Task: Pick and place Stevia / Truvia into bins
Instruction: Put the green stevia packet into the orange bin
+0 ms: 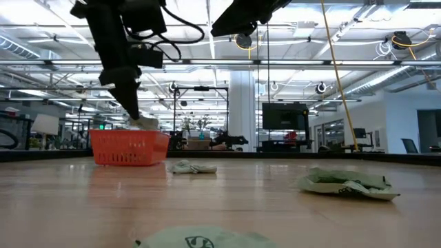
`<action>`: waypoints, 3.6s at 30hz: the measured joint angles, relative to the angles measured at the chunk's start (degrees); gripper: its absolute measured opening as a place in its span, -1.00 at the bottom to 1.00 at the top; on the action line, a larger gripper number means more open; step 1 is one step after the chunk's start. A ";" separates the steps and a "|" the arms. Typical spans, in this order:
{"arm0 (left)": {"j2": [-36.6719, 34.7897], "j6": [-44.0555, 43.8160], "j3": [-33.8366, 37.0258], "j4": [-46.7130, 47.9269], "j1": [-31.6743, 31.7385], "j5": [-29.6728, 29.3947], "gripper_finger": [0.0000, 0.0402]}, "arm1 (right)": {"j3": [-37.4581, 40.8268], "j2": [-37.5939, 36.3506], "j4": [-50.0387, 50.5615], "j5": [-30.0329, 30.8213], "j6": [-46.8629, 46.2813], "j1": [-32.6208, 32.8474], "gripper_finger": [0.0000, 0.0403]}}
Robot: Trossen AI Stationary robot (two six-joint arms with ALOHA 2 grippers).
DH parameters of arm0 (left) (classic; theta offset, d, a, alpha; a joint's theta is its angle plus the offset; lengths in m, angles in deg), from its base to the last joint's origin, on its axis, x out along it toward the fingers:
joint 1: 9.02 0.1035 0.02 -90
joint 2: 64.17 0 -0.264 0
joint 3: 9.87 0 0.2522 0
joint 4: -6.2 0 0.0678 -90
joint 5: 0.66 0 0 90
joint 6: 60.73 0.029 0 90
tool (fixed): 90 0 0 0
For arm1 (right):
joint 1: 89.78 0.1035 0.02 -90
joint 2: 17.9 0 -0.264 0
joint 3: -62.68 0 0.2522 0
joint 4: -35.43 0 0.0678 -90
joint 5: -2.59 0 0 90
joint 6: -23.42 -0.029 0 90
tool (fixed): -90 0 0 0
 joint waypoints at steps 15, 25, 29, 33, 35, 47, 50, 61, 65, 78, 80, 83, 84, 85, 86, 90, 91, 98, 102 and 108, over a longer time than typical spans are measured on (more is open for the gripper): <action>5.55 3.87 0.06 0.56 1.36 -1.30 -0.76 | 0.57 0.00 -0.27 0.00 0.00 -0.02 -0.46; 5.39 6.35 0.02 0.37 1.35 -0.09 -0.57 | 7.65 0.04 -6.65 -0.10 5.71 0.00 -0.46; 5.37 7.62 0.02 -0.16 1.29 -2.68 -0.34 | 11.83 0.04 -13.50 -0.33 5.64 0.40 -0.46; 4.89 7.71 0.02 -0.75 1.15 -2.82 -0.20 | 15.62 0.43 -15.63 -2.91 5.81 1.63 -0.46; 4.66 8.18 -0.02 -2.51 0.75 -2.82 -0.17 | 18.05 1.65 -19.76 -6.48 5.83 2.26 -0.46; 4.19 17.64 -11.49 -2.87 -3.65 -2.93 -0.15 | 22.43 16.53 -44.03 -12.15 2.58 3.17 -0.20; 4.19 20.21 -14.03 -2.93 -3.87 -2.93 -0.15 | 22.43 20.50 -48.05 -10.93 0.47 2.69 -0.09; 4.19 25.64 -16.92 -2.18 -3.73 -7.53 -0.15 | 22.36 27.14 -49.63 -0.16 -1.09 2.33 -0.03; 4.19 25.26 -16.92 -0.52 -3.65 -9.38 -0.15 | 22.27 27.58 -47.98 -0.51 -5.73 1.48 -0.11; 3.94 21.40 -16.92 12.30 -6.02 -15.50 -0.21 | 22.34 26.04 -46.16 -0.26 -5.75 0.68 -0.80; 3.31 19.06 -16.90 16.19 -6.86 -19.04 -0.28 | 22.44 24.83 -45.46 0.03 -5.41 0.68 -0.91; 1.74 14.40 -16.90 21.96 -7.52 -24.18 -0.38 | 22.51 22.45 -45.42 0.11 -2.61 0.65 -0.97; 0.89 12.42 -16.90 23.49 -7.57 -25.23 -0.41 | 22.51 21.27 -45.74 0.22 -1.31 0.63 -0.96; -0.22 10.83 -16.88 24.70 -7.52 -25.61 -0.44 | 22.42 20.23 -46.76 0.47 0.13 0.45 -0.95; -1.50 9.80 -16.88 25.74 -7.28 -25.82 -0.47 | 22.21 19.03 -47.41 1.31 1.83 0.34 -0.94; -7.86 8.11 -16.88 26.77 -5.68 -26.08 -0.53 | 21.07 16.27 -55.21 7.52 10.03 -1.90 -0.94; -9.46 8.10 -16.88 26.56 -5.19 -26.21 -0.53 | 20.64 15.91 -58.29 7.48 11.38 -3.05 -0.95; -18.26 2.79 -16.88 21.17 -0.62 -28.13 -0.54 | 11.16 19.64 -61.48 -5.62 3.07 -11.48 -0.98; -20.83 1.19 -16.88 19.23 0.73 -27.97 -0.54 | 5.07 26.03 -56.30 -7.75 1.29 -12.76 -0.94; -21.54 0.91 -16.89 19.56 1.07 -24.99 -0.54 | 1.14 32.29 -52.32 -7.76 2.80 -12.63 -0.87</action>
